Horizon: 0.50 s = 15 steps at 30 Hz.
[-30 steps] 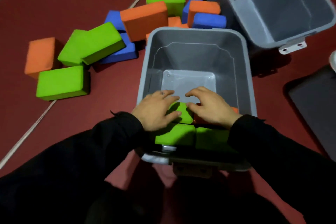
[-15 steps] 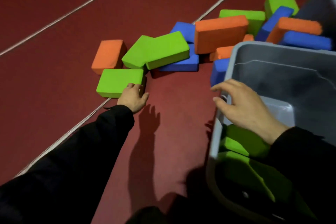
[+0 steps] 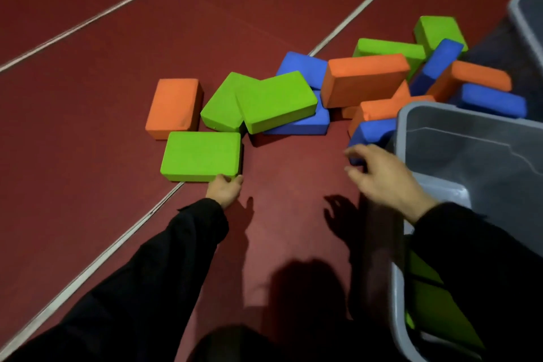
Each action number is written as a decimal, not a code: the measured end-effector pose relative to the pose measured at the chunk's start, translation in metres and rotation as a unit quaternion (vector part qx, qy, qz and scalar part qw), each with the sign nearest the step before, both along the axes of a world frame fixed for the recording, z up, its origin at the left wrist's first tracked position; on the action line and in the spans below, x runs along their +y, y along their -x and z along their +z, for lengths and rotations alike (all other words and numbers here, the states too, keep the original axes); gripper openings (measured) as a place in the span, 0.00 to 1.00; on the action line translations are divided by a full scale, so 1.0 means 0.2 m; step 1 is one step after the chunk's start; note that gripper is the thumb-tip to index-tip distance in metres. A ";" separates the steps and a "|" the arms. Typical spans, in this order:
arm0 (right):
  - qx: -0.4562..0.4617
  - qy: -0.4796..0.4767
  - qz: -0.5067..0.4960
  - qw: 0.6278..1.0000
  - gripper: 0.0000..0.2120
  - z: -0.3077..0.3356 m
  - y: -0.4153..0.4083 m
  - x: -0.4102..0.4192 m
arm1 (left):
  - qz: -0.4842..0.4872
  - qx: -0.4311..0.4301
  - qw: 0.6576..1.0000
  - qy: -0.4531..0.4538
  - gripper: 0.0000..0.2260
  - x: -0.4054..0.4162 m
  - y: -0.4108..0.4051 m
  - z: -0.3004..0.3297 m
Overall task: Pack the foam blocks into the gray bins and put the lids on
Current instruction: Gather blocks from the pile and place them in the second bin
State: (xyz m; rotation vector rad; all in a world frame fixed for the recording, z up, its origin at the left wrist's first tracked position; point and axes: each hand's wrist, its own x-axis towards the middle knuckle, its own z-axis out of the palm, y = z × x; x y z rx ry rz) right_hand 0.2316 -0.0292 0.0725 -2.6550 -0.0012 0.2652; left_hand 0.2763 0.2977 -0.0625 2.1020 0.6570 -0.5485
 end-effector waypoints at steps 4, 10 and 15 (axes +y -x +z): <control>0.030 -0.069 -0.050 0.996 0.16 -0.07 -0.29 0.19 | 0.012 0.000 0.999 0.034 0.23 -0.01 -0.04 0.10; 0.046 -0.085 -0.062 0.993 0.26 -0.29 -0.85 0.43 | 0.151 0.001 0.985 0.082 0.20 0.01 -0.22 -0.01; 0.004 -0.108 -0.165 0.980 0.39 -0.55 -1.28 0.46 | 0.365 0.069 0.907 0.199 0.20 0.03 -0.29 -0.26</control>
